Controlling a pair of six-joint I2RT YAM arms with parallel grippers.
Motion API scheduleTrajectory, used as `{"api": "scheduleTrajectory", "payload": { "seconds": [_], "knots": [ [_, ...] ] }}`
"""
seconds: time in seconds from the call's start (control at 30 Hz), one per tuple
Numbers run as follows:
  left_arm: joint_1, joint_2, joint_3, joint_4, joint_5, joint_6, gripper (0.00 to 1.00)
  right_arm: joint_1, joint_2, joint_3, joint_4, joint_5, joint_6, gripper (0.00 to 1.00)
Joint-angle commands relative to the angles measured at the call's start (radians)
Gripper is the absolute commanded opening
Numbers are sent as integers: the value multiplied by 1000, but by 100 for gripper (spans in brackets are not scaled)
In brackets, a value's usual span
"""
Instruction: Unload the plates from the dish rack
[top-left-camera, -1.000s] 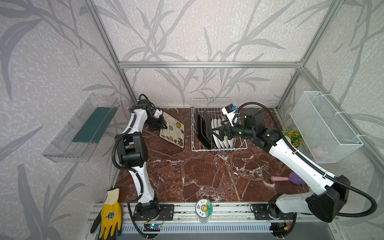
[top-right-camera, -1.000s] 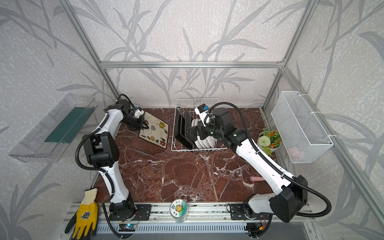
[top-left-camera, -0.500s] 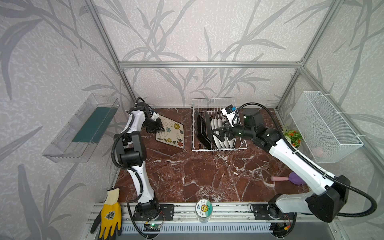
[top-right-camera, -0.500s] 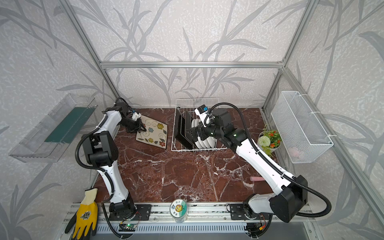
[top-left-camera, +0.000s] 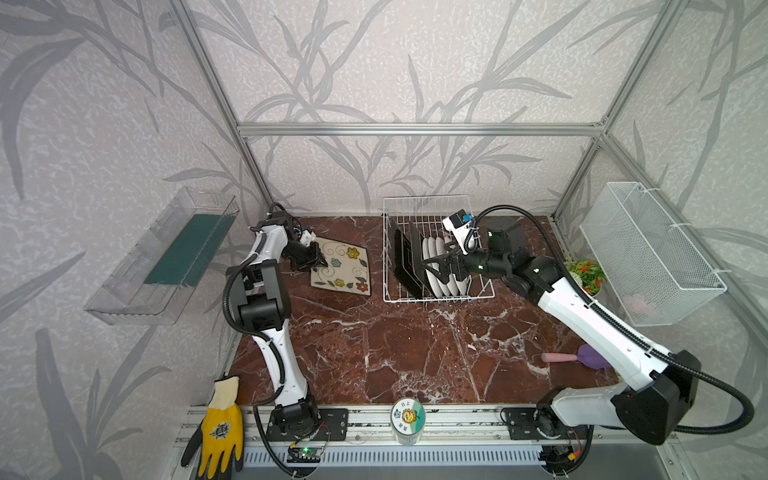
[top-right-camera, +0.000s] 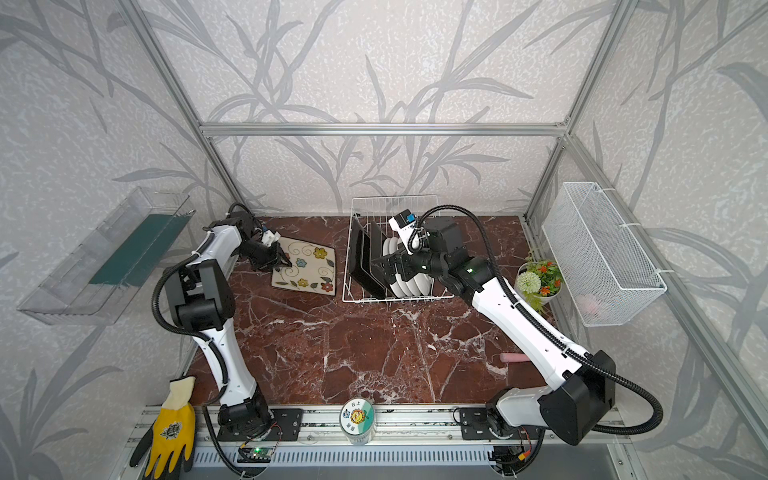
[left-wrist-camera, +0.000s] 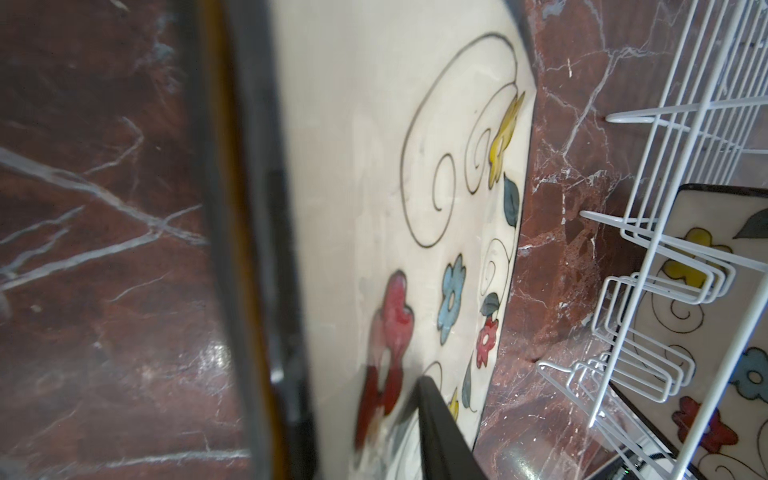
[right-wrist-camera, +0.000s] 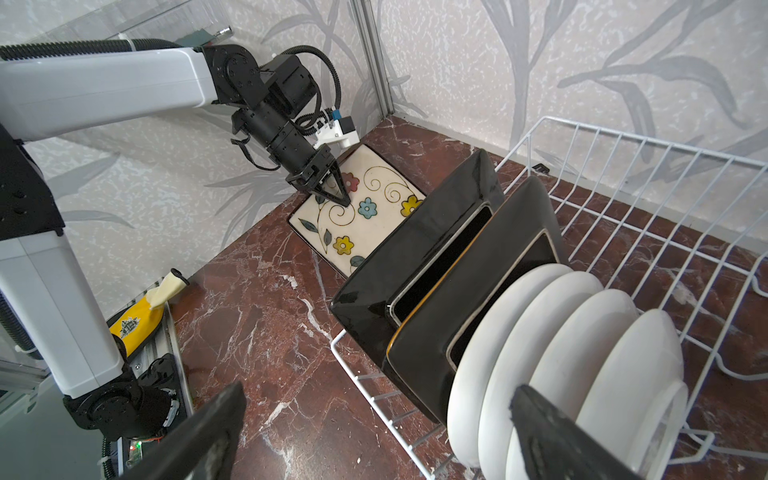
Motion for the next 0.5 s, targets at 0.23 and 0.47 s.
{"api": "scheduleTrajectory", "payload": {
  "seconds": [0.23,0.47],
  "knots": [
    [13,86,65,-29,-99,25,32,5,-22,8,12,-9,9,99],
    [20,132,98,-50,-108,41,38,5,-18,12,2,-16,9,99]
  ]
}}
